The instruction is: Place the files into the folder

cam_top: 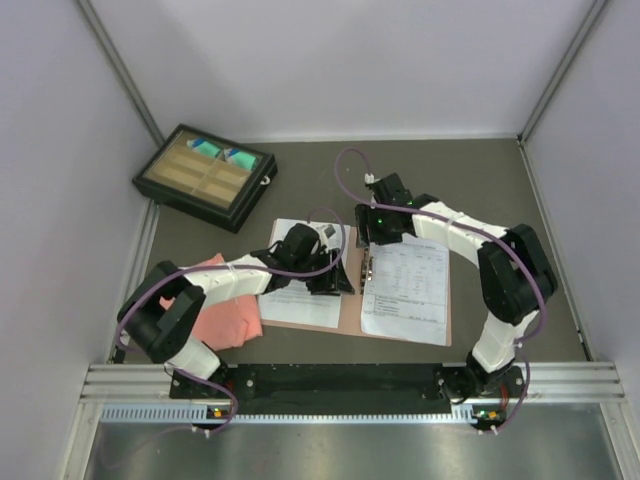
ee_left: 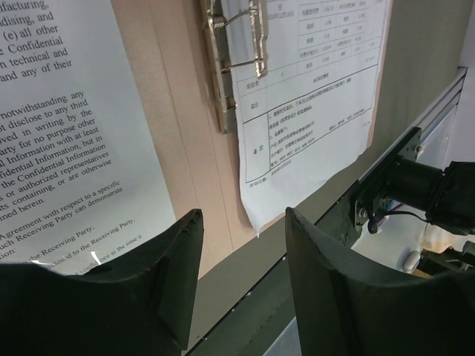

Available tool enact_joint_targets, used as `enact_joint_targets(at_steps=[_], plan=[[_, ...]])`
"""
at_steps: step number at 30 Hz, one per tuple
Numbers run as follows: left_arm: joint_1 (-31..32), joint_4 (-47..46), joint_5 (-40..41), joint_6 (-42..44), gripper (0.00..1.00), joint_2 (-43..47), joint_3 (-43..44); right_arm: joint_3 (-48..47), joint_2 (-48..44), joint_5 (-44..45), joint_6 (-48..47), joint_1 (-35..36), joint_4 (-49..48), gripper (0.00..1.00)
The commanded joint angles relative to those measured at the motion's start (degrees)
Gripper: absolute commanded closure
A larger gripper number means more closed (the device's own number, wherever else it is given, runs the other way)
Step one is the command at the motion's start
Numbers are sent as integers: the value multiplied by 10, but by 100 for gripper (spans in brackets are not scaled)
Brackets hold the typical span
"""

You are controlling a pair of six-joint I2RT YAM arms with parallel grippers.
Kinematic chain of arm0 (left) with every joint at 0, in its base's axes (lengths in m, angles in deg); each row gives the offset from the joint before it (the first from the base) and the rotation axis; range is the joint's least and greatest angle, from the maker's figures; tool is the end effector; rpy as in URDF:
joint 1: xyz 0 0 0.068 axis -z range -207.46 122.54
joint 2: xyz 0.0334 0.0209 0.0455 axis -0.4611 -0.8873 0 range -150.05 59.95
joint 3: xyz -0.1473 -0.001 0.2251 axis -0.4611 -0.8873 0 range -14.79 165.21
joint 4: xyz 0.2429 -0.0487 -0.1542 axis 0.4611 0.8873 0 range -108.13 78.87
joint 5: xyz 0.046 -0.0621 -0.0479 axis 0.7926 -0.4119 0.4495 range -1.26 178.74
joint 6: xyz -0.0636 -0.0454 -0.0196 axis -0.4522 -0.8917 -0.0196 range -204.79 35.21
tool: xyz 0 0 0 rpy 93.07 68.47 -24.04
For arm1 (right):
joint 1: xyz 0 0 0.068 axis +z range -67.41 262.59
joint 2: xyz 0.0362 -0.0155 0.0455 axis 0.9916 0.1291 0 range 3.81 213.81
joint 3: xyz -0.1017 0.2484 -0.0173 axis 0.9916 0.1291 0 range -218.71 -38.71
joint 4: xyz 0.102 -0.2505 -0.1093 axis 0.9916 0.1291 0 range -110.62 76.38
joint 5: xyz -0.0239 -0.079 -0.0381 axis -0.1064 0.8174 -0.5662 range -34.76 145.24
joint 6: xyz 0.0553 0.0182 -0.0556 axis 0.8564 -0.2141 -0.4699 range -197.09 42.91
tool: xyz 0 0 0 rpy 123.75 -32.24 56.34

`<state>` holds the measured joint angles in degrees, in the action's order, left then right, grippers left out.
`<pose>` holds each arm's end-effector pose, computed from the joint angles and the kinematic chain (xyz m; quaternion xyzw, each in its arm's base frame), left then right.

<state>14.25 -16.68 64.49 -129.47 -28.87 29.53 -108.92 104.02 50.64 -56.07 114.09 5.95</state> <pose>0.2423 -0.2542 0.1232 0.0552 0.9080 -0.3930 0.1340 0.3509 0.2217 0.1632 -0.0990 0.9519 0.1617 0.2408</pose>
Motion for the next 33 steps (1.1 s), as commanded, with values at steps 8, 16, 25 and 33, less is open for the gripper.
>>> enact_joint_targets(at_steps=[8, 16, 25, 33], plan=[[-4, 26, 46, 16, 43, 90, 2, -48, 65, -88, -17, 2, -67, 35], [-12, 32, 48, 18, 41, 104, 12, -46, 74, -106, -10, 2, -75, 35], [-14, 31, 46, 18, 41, 105, 12, -51, 81, -89, -7, 3, -66, 26], [-15, 35, 46, 21, 41, 108, 9, -48, 78, -101, -9, 2, -67, 27]])
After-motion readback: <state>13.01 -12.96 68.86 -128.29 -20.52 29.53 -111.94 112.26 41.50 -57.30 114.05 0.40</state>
